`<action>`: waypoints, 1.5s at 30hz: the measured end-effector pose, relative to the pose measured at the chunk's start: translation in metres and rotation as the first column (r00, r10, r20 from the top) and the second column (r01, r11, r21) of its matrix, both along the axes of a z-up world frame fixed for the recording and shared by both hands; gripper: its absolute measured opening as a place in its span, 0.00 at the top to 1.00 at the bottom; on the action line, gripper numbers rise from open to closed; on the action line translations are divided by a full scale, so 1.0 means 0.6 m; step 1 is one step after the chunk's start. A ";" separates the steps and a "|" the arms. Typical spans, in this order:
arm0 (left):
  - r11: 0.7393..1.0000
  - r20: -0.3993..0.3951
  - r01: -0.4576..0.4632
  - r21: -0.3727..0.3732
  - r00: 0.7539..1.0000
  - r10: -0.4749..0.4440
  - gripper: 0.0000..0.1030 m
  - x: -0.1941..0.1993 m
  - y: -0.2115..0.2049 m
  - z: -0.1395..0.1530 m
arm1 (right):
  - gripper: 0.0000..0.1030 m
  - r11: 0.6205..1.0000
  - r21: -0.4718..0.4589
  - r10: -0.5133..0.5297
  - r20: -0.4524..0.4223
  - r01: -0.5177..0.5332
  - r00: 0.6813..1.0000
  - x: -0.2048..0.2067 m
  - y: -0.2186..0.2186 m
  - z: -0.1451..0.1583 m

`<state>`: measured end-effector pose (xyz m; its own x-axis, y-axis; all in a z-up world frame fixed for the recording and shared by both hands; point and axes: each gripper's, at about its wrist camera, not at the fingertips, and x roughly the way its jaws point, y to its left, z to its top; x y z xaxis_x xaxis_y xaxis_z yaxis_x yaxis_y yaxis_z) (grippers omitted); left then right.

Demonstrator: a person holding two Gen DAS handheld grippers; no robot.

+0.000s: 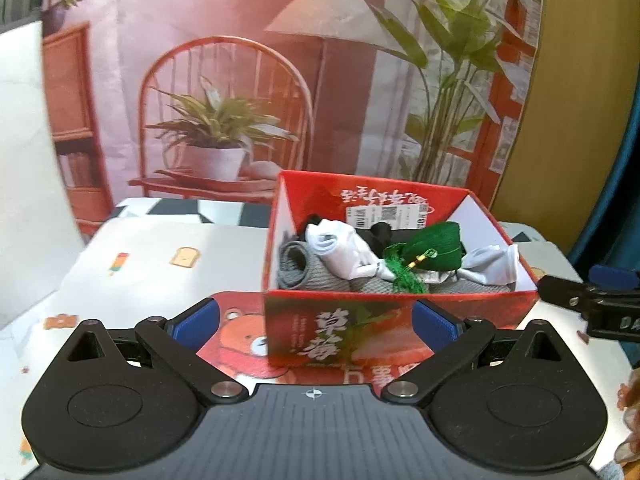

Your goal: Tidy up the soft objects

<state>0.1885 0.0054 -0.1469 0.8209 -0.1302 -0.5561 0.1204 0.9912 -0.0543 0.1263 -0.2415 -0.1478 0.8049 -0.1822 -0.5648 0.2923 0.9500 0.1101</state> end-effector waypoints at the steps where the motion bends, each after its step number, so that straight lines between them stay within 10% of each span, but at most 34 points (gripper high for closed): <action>1: 1.000 0.005 0.000 0.014 1.000 -0.001 0.00 -0.006 0.000 0.005 | 0.00 1.000 0.004 0.000 0.008 0.000 1.000 -0.009 0.002 0.006; 28: 0.990 0.316 -0.134 0.043 0.942 0.113 0.00 -0.264 0.008 0.212 | 0.00 0.994 -0.085 -0.041 0.257 0.065 0.965 -0.219 0.088 0.228; 45: 0.991 0.349 -0.135 0.012 0.929 0.122 0.00 -0.326 -0.001 0.233 | 0.00 0.994 -0.084 -0.047 0.306 0.076 0.951 -0.286 0.103 0.280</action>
